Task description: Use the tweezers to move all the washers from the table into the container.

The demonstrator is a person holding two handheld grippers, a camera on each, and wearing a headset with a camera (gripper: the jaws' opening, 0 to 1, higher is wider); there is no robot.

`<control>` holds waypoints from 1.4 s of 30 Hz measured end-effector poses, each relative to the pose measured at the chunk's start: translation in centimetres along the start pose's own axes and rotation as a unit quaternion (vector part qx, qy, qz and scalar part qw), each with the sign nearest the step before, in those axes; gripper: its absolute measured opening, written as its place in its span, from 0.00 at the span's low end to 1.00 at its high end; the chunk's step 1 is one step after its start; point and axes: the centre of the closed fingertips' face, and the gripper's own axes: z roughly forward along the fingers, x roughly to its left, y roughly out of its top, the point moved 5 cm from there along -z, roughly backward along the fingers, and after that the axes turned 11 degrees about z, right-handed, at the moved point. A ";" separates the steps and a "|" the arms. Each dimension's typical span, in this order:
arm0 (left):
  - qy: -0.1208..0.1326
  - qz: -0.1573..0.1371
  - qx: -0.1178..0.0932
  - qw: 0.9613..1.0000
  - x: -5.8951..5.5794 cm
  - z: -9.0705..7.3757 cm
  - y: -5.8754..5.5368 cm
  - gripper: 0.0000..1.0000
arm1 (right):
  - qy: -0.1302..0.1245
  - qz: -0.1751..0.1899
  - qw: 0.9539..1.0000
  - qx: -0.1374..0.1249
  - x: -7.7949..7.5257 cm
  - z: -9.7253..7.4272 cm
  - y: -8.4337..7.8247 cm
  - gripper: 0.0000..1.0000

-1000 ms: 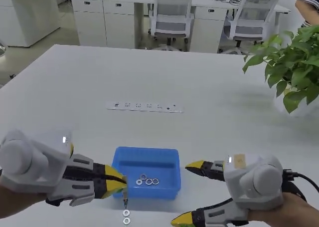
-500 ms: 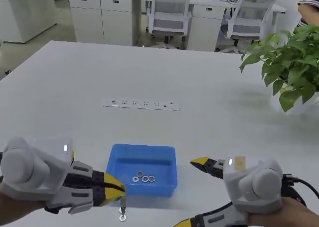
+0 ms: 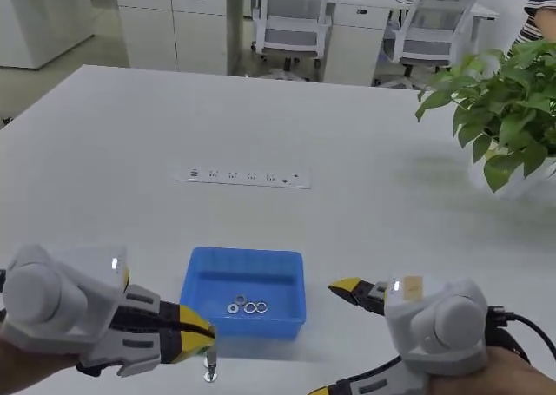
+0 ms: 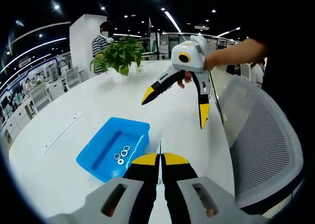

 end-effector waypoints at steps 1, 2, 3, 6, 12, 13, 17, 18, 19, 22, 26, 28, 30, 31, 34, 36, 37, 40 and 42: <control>0.000 0.000 0.000 1.000 0.0 0.0 0.0 0.05 | 0.000 0.001 1.000 0.001 0.0 0.0 -0.1 0.96; -0.001 0.001 0.001 1.000 0.0 0.1 -0.1 0.05 | 0.001 0.001 1.000 0.002 0.1 0.0 -0.1 0.96; -0.001 0.001 0.001 1.000 0.0 0.1 -0.2 0.05 | 0.001 0.001 1.000 0.002 0.1 0.0 -0.2 0.96; -0.002 0.001 0.002 1.000 0.0 0.2 -0.4 0.05 | 0.002 0.002 1.000 0.003 0.2 0.0 -0.3 0.95; -0.002 0.004 0.000 1.000 -0.2 0.4 -0.5 0.06 | 0.002 0.003 1.000 0.003 0.2 0.0 -0.4 0.95; -0.002 0.004 -0.001 1.000 -0.1 0.4 -0.7 0.06 | 0.002 0.003 1.000 0.004 0.2 0.1 -0.4 0.95; -0.003 0.004 -0.002 1.000 0.0 0.4 -0.8 0.06 | 0.003 0.003 1.000 0.007 0.2 0.1 -0.5 0.94; -0.004 0.005 -0.002 1.000 0.0 0.4 -0.8 0.06 | 0.005 0.002 1.000 0.008 0.3 0.2 -0.5 0.94; -0.005 0.004 -0.002 1.000 0.0 0.4 -0.8 0.06 | 0.006 0.002 1.000 0.008 0.3 0.2 -0.5 0.93; -0.007 0.005 -0.002 1.000 -0.1 0.4 -0.8 0.05 | 0.010 0.001 1.000 0.005 0.5 0.4 -0.4 0.92; -0.012 0.010 0.002 1.000 -0.1 0.3 -0.8 0.05 | 0.019 -0.006 1.000 0.008 0.7 0.9 -0.3 0.90; -0.013 0.011 0.004 1.000 -0.2 0.3 -0.8 0.05 | 0.028 -0.010 1.000 0.006 0.9 1.2 0.0 0.88; -0.015 0.012 0.005 1.000 -0.2 0.2 -0.9 0.05 | 0.040 -0.017 0.999 0.007 1.2 1.6 0.2 0.84; -0.016 0.013 0.006 1.000 -0.2 0.2 -0.9 0.05 | 0.046 -0.021 0.999 0.007 1.3 1.8 0.3 0.81; -0.017 0.014 0.008 1.000 -0.1 0.1 -0.9 0.05 | 0.062 -0.038 0.997 0.003 1.7 2.3 0.7 0.73; -0.017 0.013 0.009 1.000 -0.1 0.1 -0.9 0.05 | 0.071 -0.041 0.997 0.002 1.9 2.8 1.1 0.69; -0.018 0.013 0.009 1.000 -0.1 0.1 -0.8 0.05 | 0.079 -0.047 0.996 0.004 2.1 3.1 1.2 0.67; -0.019 0.013 0.010 1.000 -0.2 0.2 -0.7 0.05 | 0.095 -0.057 0.994 0.007 2.4 3.8 1.4 0.60; -0.020 0.014 0.011 1.000 -0.2 0.2 -0.7 0.05 | 0.104 -0.069 0.992 0.010 2.6 4.3 1.4 0.56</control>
